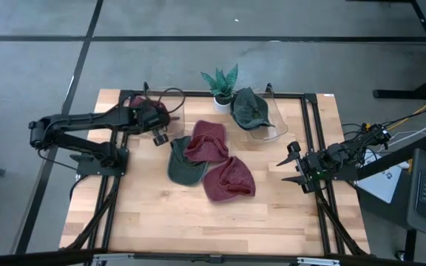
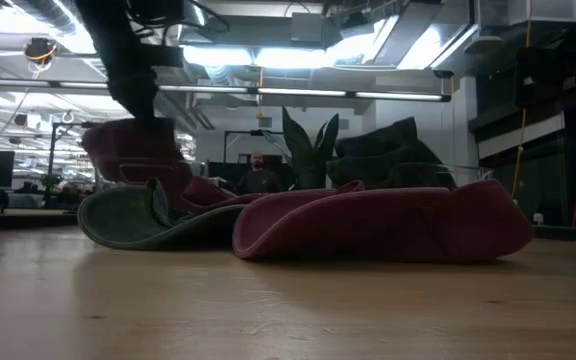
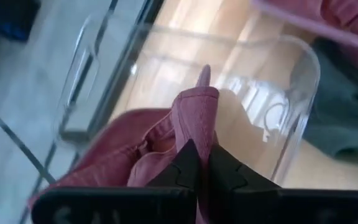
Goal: Pick & Place hat
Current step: Put the bottom red cap into the left bin
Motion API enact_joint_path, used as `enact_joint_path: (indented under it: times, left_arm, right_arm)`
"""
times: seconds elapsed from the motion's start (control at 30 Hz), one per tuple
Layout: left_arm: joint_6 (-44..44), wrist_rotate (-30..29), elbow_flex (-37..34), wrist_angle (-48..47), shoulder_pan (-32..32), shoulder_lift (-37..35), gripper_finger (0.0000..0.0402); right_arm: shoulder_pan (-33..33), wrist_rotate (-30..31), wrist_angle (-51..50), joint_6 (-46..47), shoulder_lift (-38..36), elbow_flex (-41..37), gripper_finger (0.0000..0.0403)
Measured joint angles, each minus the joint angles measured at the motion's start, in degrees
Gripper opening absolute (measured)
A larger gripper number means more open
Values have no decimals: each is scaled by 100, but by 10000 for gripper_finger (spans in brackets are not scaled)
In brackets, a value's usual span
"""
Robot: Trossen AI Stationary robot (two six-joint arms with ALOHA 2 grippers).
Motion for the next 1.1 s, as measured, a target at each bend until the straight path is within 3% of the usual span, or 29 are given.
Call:
enact_joint_path:
  times: [0.1, 0.23, 0.4, 0.63, 0.83, 1.1]
  left_arm:
    - [627, 195, 0, 500, -3, 119, 5]
    - [1616, 919, 0, 963, -61, 293, 4]
    - [2440, 1495, 0, 686, -128, 422, 4]
    - [2543, 1557, 0, 29, -221, 280, 4]
    - [2575, 1299, 0, -778, -290, 86, 4]
    - [2831, -85, 0, -1184, -333, -158, 6]
  right_arm:
    - [0, 0, 0, 0, 0, 0, 252]
    - [-1, 0, -2, 0, 0, 0, 252]
    - [0, 2, 0, 0, 0, 0, 252]
    - [-2, 0, -2, 0, 0, 0, 252]
    - [-2, 1, -2, 0, 0, 0, 252]
    - [-1, 1, 0, 0, 0, 0, 252]
